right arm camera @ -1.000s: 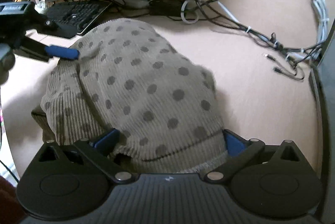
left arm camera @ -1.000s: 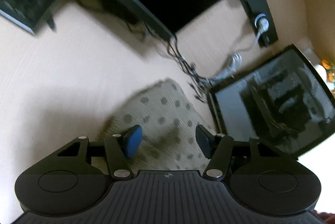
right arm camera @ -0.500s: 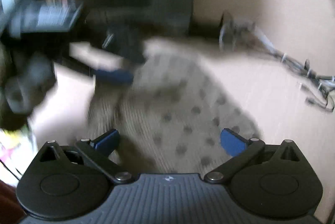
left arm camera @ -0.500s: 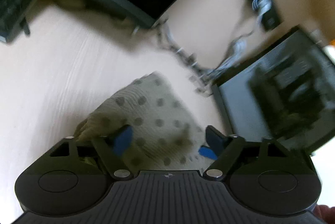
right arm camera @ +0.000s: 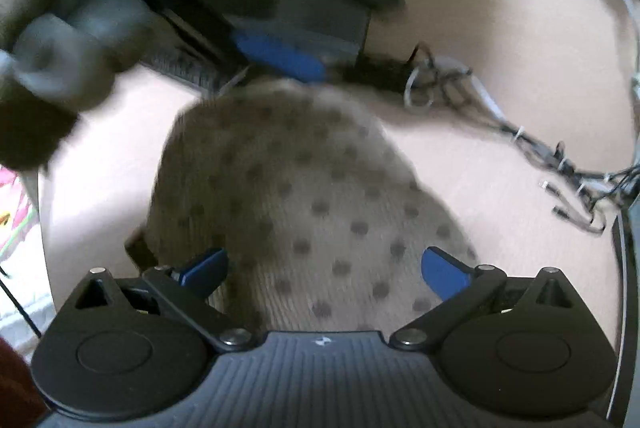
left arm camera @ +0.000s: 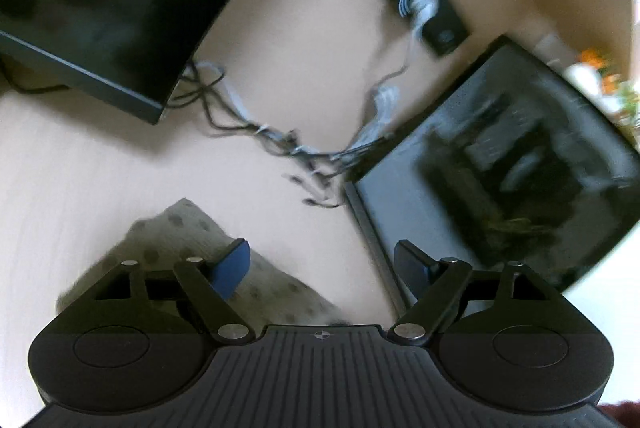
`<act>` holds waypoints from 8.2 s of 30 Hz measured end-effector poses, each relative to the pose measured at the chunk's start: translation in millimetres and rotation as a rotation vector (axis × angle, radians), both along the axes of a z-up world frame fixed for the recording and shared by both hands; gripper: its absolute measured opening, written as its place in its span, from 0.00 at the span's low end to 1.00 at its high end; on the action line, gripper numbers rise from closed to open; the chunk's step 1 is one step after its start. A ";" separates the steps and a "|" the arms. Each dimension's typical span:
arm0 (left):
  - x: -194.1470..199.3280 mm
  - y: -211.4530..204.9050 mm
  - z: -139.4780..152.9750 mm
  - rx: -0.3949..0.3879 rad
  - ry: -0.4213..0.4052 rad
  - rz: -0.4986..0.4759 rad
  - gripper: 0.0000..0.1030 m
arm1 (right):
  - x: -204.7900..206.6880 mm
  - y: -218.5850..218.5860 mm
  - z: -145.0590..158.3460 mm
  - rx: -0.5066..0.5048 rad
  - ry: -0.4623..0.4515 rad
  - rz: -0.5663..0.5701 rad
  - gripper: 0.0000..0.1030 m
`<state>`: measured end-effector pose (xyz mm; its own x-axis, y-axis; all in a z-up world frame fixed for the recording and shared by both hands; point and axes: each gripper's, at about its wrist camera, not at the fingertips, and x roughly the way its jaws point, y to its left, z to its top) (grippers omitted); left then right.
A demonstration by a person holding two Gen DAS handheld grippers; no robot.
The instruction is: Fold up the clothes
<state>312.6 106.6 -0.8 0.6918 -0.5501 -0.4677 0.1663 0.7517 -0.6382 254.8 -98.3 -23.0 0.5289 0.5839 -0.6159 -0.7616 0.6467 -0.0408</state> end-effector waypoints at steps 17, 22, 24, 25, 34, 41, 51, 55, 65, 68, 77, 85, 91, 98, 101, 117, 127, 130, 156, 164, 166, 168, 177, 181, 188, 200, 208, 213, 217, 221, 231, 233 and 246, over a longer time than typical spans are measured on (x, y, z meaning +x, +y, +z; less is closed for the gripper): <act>39.8 -8.8 -34.3 0.104 0.106 -0.085 0.96 | 24.8 32.7 -18.8 0.086 0.200 -0.186 1.00; -4.2 20.0 -16.0 0.045 0.041 -0.051 0.99 | 20.1 35.8 -9.6 0.006 0.203 -0.146 1.00; -21.8 31.5 -8.7 0.021 0.015 -0.037 1.00 | 18.0 28.9 5.1 0.009 0.228 -0.162 1.00; -30.6 37.2 -5.0 0.009 0.002 -0.030 1.00 | 16.2 24.5 14.3 0.013 0.216 -0.176 1.00; -40.8 52.8 -25.2 -0.035 0.036 0.012 0.99 | 36.4 43.3 -5.2 -0.257 0.009 -0.354 1.00; -34.4 57.5 -51.9 -0.056 0.095 0.041 0.99 | 43.0 33.5 -10.2 -0.200 0.088 -0.418 1.00; -80.1 49.0 -33.8 0.047 0.126 0.267 0.85 | 29.1 16.1 -18.1 -0.141 0.160 -0.326 1.00; -104.6 47.5 -31.0 0.105 0.159 0.372 0.87 | 19.1 23.0 -20.8 -0.079 0.265 -0.165 1.00; -142.0 34.7 -33.1 0.233 0.218 0.521 0.90 | 44.2 -21.3 13.3 0.053 0.312 0.057 1.00; -138.4 19.9 -35.8 0.251 0.215 0.500 0.87 | 64.3 -19.8 5.0 0.049 0.324 -0.002 1.00; -133.1 -6.5 -30.9 0.247 0.179 0.388 0.75 | 85.3 -21.9 -20.3 0.092 0.447 -0.031 0.59; -138.5 -20.8 -22.1 0.232 0.129 0.303 0.81 | 83.9 -34.5 -15.6 0.056 0.339 -0.048 0.74; -147.3 2.2 -32.8 0.233 0.200 0.443 0.89 | 83.2 -39.6 -6.6 0.073 0.365 -0.049 0.86; -124.7 13.4 -55.4 0.228 0.254 0.399 0.70 | 101.6 -14.2 -11.5 0.198 0.499 -0.059 0.89; -125.8 21.2 -60.0 0.248 0.257 0.392 0.55 | 100.2 11.6 -17.6 0.191 0.553 -0.023 0.74; -163.1 140.7 -29.4 0.344 0.227 0.513 0.57 | 71.6 160.6 -6.2 0.141 0.310 0.112 0.81; -95.9 159.5 1.2 0.283 0.025 0.321 0.66 | 28.9 97.0 -24.9 0.125 0.350 0.086 0.81; -63.3 177.3 -31.4 0.277 0.128 0.313 0.59 | 12.0 98.5 -29.9 0.107 0.328 0.062 0.79; -131.6 172.1 -59.2 0.194 0.119 0.174 0.65 | -17.3 150.2 -17.9 -0.096 -0.007 0.242 0.85; -89.2 182.1 -9.3 0.129 -0.087 0.178 0.86 | -5.0 150.9 19.3 -0.053 -0.079 0.264 0.91; -60.0 184.9 -21.6 0.155 -0.031 0.199 0.85 | 0.4 164.7 15.7 -0.063 -0.068 0.303 0.91; -39.2 189.7 -40.7 0.154 0.068 0.205 0.84 | 10.7 179.8 2.8 -0.074 -0.005 0.320 0.91; -34.7 195.3 -56.6 0.099 0.085 0.236 0.84 | 30.7 184.9 -10.1 -0.064 0.092 0.284 1.00; -71.2 192.1 -30.7 0.064 0.054 0.257 0.93 | 8.8 152.4 8.5 -0.021 0.031 0.274 1.00; -88.4 183.5 -62.1 0.049 0.149 0.297 0.93 | 13.9 137.7 -24.2 -0.062 0.081 0.216 1.00; -190.7 86.2 -0.8 0.341 0.009 0.692 1.00 | 14.2 72.5 14.2 0.096 0.167 0.115 1.00; -247.2 -25.5 2.4 0.543 0.015 0.998 1.00 | -7.9 4.7 35.3 0.200 0.064 0.035 1.00; -252.1 -51.1 5.5 0.642 0.074 0.998 1.00 | -27.0 -20.4 36.1 0.233 0.060 0.046 1.00; -261.9 -57.1 3.0 0.600 0.118 1.018 1.00 | -37.9 -33.7 41.8 0.252 0.039 0.073 1.00; -272.5 -70.1 6.2 0.595 0.106 1.026 1.00 | -45.0 -44.0 44.5 0.264 0.026 0.081 1.00; -271.3 -94.8 12.9 0.672 0.093 0.980 1.00 | -55.6 -50.2 47.6 0.256 0.015 0.093 1.00; -272.1 -96.5 12.0 0.669 0.098 0.972 1.00 | -57.3 -50.8 47.7 0.255 0.016 0.098 1.00; -281.7 -99.2 9.0 0.645 0.112 0.975 1.00 | -63.1 -50.3 45.5 0.241 0.037 0.114 1.00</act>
